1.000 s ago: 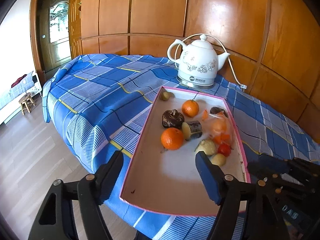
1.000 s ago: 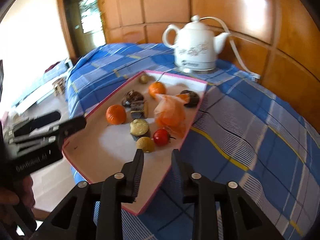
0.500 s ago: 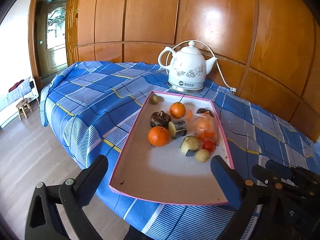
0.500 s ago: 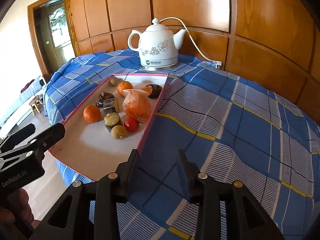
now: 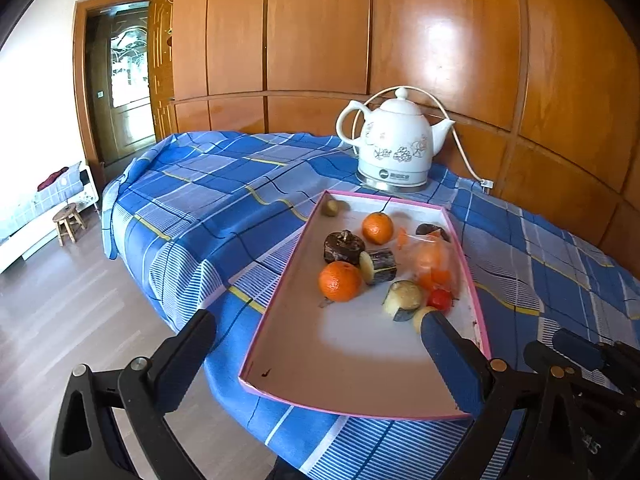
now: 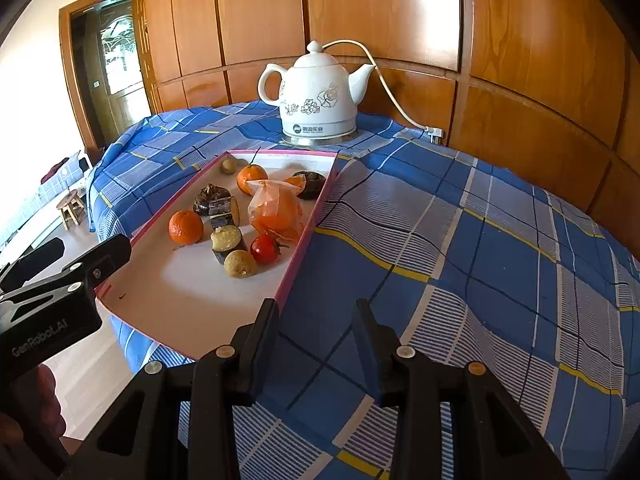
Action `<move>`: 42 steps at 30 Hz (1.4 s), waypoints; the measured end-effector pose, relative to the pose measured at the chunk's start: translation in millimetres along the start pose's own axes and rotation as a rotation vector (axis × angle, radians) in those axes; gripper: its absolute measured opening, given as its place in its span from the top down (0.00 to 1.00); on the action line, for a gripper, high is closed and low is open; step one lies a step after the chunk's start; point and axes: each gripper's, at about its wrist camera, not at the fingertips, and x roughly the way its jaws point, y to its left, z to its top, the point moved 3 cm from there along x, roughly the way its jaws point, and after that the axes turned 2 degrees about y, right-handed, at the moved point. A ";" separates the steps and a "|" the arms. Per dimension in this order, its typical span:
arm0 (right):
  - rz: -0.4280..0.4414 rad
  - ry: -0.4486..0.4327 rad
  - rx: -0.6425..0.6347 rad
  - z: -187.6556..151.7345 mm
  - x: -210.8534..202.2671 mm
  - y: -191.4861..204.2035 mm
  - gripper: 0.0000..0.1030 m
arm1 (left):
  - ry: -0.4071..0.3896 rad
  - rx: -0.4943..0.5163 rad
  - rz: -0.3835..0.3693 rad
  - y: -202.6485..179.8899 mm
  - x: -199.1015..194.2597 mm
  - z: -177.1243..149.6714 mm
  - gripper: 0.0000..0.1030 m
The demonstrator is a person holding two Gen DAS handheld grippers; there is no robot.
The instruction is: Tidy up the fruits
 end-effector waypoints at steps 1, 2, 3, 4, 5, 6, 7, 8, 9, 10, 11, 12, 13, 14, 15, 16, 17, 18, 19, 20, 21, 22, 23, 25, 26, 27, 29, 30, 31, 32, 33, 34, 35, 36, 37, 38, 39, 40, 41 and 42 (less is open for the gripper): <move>0.001 0.001 0.000 -0.1 0.3 0.3 0.63 | -0.001 -0.001 0.002 0.2 0.0 -0.2 0.00; 0.003 0.001 -0.002 -0.3 0.5 0.8 0.63 | -0.003 0.000 0.008 0.3 -0.2 -0.2 0.00; 0.003 0.001 -0.004 -0.5 0.7 1.4 0.63 | -0.007 0.002 0.017 0.4 -0.6 -0.4 0.00; 0.003 0.001 -0.006 -0.7 0.6 2.0 0.63 | -0.012 0.004 0.024 0.6 -1.0 -0.5 0.00; 0.004 -0.002 -0.009 -0.7 0.2 2.6 0.63 | -0.013 0.004 0.026 0.5 -1.1 -0.2 0.00; 0.004 -0.004 -0.010 -0.6 -0.1 2.7 0.63 | -0.014 0.002 0.028 0.8 -1.3 -0.3 0.00; 0.003 -0.007 -0.012 -0.5 -0.6 3.0 0.63 | -0.012 0.000 0.029 1.2 -1.1 -0.5 0.00; 0.003 -0.008 -0.013 -0.6 -0.8 3.3 0.63 | -0.011 -0.002 0.031 1.4 -0.5 -0.5 0.00; 0.005 -0.008 -0.014 -0.7 -0.8 3.7 0.63 | -0.008 -0.004 0.033 1.7 0.0 -0.8 0.00; 0.006 -0.008 -0.015 -0.8 -0.8 4.0 0.63 | -0.006 -0.006 0.034 2.0 0.6 -0.9 0.00; 0.006 -0.007 -0.017 -1.0 -0.6 4.6 0.63 | -0.005 -0.008 0.036 2.3 0.9 -1.1 0.00; 0.007 -0.007 -0.018 -1.1 -0.6 5.0 0.63 | -0.004 -0.010 0.037 2.3 1.0 -1.2 0.00; 0.007 -0.008 -0.019 -1.2 -0.6 5.6 0.63 | -0.004 -0.011 0.039 2.5 1.1 -1.2 0.00; 0.007 -0.008 -0.020 -1.1 -0.6 5.9 0.63 | -0.005 -0.013 0.040 2.6 0.8 -1.3 0.00; 0.007 -0.009 -0.022 -1.2 -0.8 6.6 0.63 | -0.006 -0.014 0.039 3.0 0.6 -1.2 0.00; 0.007 -0.010 -0.026 -1.2 -1.2 7.4 0.63 | -0.007 -0.015 0.039 3.1 0.3 -1.1 0.00; 0.007 -0.012 -0.028 -1.2 -1.4 8.0 0.63 | -0.007 -0.017 0.040 3.2 0.4 -0.7 0.00; 0.007 -0.012 -0.030 -1.3 -1.6 8.5 0.63 | -0.007 -0.018 0.037 3.3 0.4 -0.7 0.00; 0.007 -0.012 -0.031 -1.3 -1.8 8.9 0.63 | -0.007 -0.019 0.035 3.5 0.6 -0.6 0.00; 0.008 -0.012 -0.032 -1.5 -1.9 9.4 0.63 | -0.007 -0.019 0.034 3.5 0.5 -0.6 0.00; 0.008 -0.012 -0.034 -1.7 -2.0 9.9 0.63 | -0.007 -0.019 0.032 2.9 0.5 -0.4 0.00; 0.008 -0.012 -0.036 -1.9 -2.0 10.4 0.63 | -0.007 -0.019 0.030 2.8 0.3 -0.4 0.00; 0.009 -0.012 -0.037 -1.6 -1.8 10.8 0.63 | -0.008 -0.018 0.029 2.4 -0.2 -0.3 0.00; 0.010 -0.012 -0.039 -1.6 -2.1 11.4 0.63 | -0.010 -0.014 0.028 1.7 -1.1 -0.6 0.00; 0.011 -0.013 -0.041 -1.6 -2.2 11.7 0.63 | -0.010 -0.013 0.028 1.5 -1.3 -0.7 0.00; 0.011 -0.014 -0.041 -1.6 -2.3 11.9 0.63 | -0.011 -0.013 0.027 1.4 -1.5 -0.8 0.00; 0.012 -0.013 -0.043 -1.5 -1.9 12.4 0.63 | -0.009 -0.014 0.027 1.5 -1.6 -1.0 0.00; 0.013 -0.013 -0.044 -1.7 -2.0 12.5 0.63 | -0.009 -0.016 0.027 1.5 -1.5 -1.0 0.00; 0.013 -0.013 -0.045 -1.8 -1.9 12.8 0.63 | -0.008 -0.016 0.026 1.8 -1.5 -1.1 0.00; 0.013 -0.013 -0.046 -1.7 -1.9 12.9 0.63 | -0.007 -0.017 0.025 1.8 -1.3 -0.8 0.00; 0.013 -0.013 -0.047 -1.6 -2.0 13.1 0.63 | -0.006 -0.018 0.024 1.9 -1.2 -0.7 0.00; 0.013 -0.014 -0.048 -1.5 -2.1 13.4 0.63 | -0.006 -0.019 0.023 1.9 -1.4 -0.6 0.00; 0.013 -0.017 -0.049 -1.1 -2.2 13.6 0.63 | -0.006 -0.019 0.023 1.8 -1.0 -0.3 0.00; 0.013 -0.018 -0.049 -1.0 -2.4 13.7 0.63 | -0.006 -0.019 0.022 1.6 -1.0 -0.3 0.00; 0.012 -0.020 -0.051 -0.8 -2.6 14.1 0.63 | -0.007 -0.018 0.021 1.4 -1.2 -0.3 0.00; 0.012 -0.020 -0.053 -0.7 -2.6 14.5 0.63 | -0.006 -0.017 0.020 1.2 -1.4 -0.2 0.00; 0.012 -0.022 -0.055 -0.5 -2.7 14.9 0.63 | -0.006 -0.017 0.020 1.2 -1.4 -0.1 0.00; 0.011 -0.023 -0.056 -0.3 -2.9 15.0 0.63 | -0.006 -0.016 0.019 1.0 -1.6 -0.1 0.00; 0.010 -0.024 -0.057 -0.1 -3.2 15.0 0.63 | -0.006 -0.017 0.020 1.0 -1.7 -0.1 0.00; 0.010 -0.025 -0.057 0.1 -3.6 14.9 0.63 | -0.006 -0.018 0.020 1.1 -1.8 -0.1 0.00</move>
